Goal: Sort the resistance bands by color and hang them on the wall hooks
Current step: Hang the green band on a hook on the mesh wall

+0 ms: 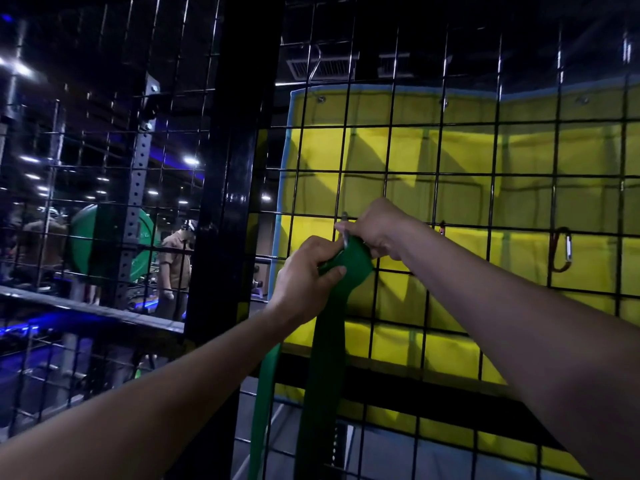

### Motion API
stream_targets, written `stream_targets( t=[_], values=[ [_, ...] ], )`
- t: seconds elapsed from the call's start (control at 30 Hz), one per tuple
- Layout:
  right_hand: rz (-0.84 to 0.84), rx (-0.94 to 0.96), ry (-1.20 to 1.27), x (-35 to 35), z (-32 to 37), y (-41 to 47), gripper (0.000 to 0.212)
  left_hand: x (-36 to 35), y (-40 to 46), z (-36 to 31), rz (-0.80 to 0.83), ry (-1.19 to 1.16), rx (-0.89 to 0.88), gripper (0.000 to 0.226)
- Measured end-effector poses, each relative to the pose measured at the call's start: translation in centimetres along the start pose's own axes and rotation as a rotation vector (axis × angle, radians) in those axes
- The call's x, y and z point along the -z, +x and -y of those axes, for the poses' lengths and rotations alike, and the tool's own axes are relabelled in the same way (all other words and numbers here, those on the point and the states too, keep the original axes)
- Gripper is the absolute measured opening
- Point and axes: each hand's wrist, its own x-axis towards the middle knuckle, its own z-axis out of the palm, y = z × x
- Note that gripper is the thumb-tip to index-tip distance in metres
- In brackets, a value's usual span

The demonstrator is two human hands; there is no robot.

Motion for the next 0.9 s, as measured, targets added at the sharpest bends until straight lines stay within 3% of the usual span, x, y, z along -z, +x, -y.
stream_targets(
  t=[0.17, 0.43, 0.9],
  values=[
    [0.006, -0.024, 0.023, 0.1, 0.2, -0.3, 0.028, 1.3, 0.6, -0.1, 0.1, 0.055, -0.004, 0.029],
    [0.025, -0.036, 0.118, -0.2, 0.3, -1.0, 0.029, 1.9, 1.1, -1.3, 0.146, 0.47, -0.106, 0.03],
    [-0.049, 0.17, 0.095, -0.4, -2.4, -3.1, 0.017, 1.2, 0.5, -1.0, 0.145, 0.51, -0.117, 0.042]
  ],
)
